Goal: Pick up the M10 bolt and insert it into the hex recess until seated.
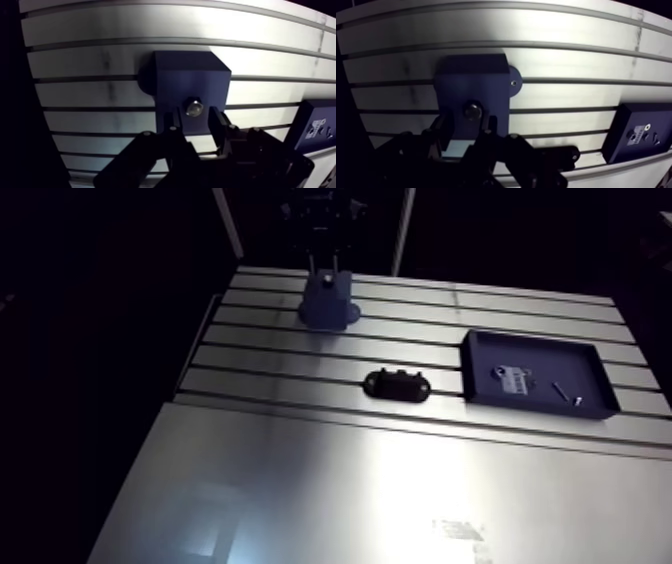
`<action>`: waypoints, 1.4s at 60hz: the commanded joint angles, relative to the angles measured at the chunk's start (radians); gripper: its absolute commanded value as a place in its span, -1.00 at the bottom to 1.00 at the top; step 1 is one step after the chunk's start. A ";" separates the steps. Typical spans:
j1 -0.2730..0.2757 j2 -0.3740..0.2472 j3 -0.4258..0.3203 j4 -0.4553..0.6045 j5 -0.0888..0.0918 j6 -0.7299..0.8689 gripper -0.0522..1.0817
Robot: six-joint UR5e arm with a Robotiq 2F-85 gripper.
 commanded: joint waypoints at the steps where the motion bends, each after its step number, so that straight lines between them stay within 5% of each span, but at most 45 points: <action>1: 0.000 0.001 0.004 -0.021 0.008 -0.002 0.10; 84: -0.011 0.001 0.030 -0.034 0.012 -0.005 0.12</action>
